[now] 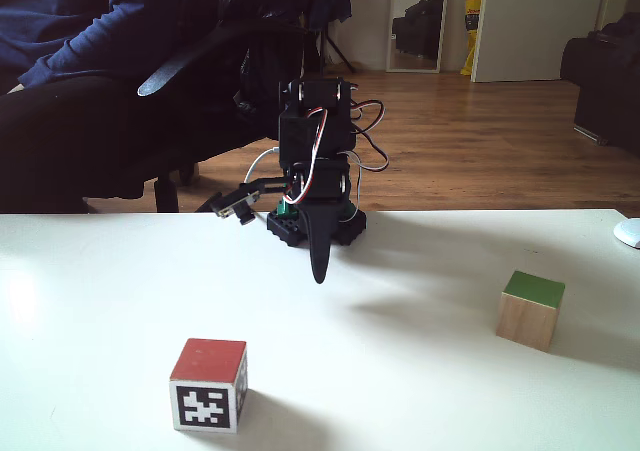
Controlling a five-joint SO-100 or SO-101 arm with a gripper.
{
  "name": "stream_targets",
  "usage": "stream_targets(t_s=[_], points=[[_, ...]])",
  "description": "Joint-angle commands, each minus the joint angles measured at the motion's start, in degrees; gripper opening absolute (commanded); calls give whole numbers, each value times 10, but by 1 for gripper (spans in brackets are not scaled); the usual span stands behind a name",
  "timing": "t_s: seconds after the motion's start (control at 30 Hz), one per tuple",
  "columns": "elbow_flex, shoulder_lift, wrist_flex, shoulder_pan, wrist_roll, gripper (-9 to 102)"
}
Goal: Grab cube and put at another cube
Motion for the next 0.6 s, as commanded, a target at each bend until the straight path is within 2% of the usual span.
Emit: stream_targets(t_s=[0.0, 0.37, 0.5, 0.57], points=[[-26, 2, 4, -17, -11, 0], [-25, 2, -3, -18, -18, 0], [-54, 2, -47, -27, -83, 0], [-77, 2, -60, -63, -98, 0]])
